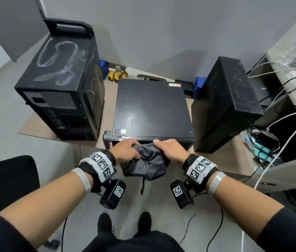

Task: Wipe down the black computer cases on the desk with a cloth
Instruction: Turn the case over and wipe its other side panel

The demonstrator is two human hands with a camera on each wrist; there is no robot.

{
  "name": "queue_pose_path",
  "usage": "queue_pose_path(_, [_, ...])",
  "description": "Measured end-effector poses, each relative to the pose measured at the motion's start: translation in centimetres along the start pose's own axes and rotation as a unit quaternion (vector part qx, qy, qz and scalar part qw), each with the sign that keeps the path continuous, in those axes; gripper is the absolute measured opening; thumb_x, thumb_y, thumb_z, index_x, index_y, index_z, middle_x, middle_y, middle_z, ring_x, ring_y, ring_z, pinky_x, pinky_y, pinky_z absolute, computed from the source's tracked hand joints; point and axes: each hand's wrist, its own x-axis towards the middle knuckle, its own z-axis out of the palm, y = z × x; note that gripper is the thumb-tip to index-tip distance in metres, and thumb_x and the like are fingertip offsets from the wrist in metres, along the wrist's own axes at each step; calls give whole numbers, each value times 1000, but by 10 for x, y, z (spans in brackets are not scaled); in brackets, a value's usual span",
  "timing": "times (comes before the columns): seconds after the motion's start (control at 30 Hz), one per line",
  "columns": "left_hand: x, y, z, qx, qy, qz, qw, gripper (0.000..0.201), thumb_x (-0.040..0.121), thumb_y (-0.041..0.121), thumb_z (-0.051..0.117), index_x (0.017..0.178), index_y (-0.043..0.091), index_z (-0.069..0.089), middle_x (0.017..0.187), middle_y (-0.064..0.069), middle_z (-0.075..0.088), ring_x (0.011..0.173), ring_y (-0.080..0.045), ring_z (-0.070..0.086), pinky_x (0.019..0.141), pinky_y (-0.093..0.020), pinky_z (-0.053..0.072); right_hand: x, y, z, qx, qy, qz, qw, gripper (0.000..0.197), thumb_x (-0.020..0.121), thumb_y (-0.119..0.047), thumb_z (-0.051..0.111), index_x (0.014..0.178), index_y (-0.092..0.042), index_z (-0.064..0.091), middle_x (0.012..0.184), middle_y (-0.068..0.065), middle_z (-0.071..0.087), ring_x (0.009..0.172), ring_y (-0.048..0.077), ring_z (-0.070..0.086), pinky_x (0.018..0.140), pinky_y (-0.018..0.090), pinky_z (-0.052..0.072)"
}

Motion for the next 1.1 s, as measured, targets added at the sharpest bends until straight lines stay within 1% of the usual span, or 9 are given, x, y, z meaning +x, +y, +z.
queue_pose_path(0.13, [0,-15,-9,6,-5,-14,1000,23,71,4,73,76,25,64,82,-1,69,83,-21,62,69,-25,48,-7,5,-12,115,-48,-11,992,38,92,-40,68,69,-10,62,70,-1,54,65,12,48,63,26,40])
queue_pose_path(0.27, [-7,-18,-15,25,-74,11,997,36,59,8,80,84,29,65,79,6,66,77,-14,60,62,-20,43,-15,-9,-18,174,-148,-72,971,17,85,-3,73,101,-10,69,94,2,71,84,10,66,80,23,51])
queue_pose_path(0.37, [-9,-13,-15,-58,-95,63,992,61,43,30,87,100,25,64,99,2,68,95,-16,63,85,-25,49,-10,-23,-21,115,-171,-103,973,25,83,-4,72,108,-7,69,99,3,71,88,9,64,85,25,50])
queue_pose_path(0.47, [-12,4,-10,-161,-114,94,976,87,51,26,91,129,20,53,124,0,67,117,-14,63,103,-30,48,-2,-39,-19,56,-209,-108,970,20,87,-10,70,107,-13,70,105,6,73,92,10,64,89,26,49])
queue_pose_path(0.63, [-10,14,4,-158,-172,72,970,57,66,46,82,111,12,72,112,-5,75,105,-16,68,103,-39,50,8,-46,-30,44,-53,-78,995,25,83,-27,79,96,-13,64,86,2,64,77,13,59,73,30,48])
queue_pose_path(0.73, [-8,16,7,-295,-146,50,943,43,75,25,78,115,9,70,113,-5,75,104,-16,70,91,-26,53,8,-31,-38,231,3,-26,973,37,84,-50,70,93,-15,65,86,-1,64,84,16,60,76,32,49])
queue_pose_path(0.93, [-6,25,4,-469,-122,-11,875,42,82,20,63,120,2,67,114,-11,73,100,-20,69,85,-29,53,-8,-1,-27,297,-115,92,944,69,92,-77,27,82,-25,71,80,-5,71,73,12,66,79,36,45])
queue_pose_path(1.03, [-3,25,1,-512,-113,-33,851,49,88,17,61,132,-4,60,129,-17,65,111,-28,63,101,-36,49,-12,11,-13,252,-150,51,954,61,88,-72,50,111,-19,72,114,-3,72,109,15,64,101,38,45])
queue_pose_path(1.1, [-1,25,0,-512,-117,-26,851,49,84,12,62,129,-6,61,127,-20,65,113,-30,62,109,-39,44,-10,11,-7,212,-92,-21,973,46,88,-49,67,104,-5,72,99,1,71,97,12,62,99,42,48])
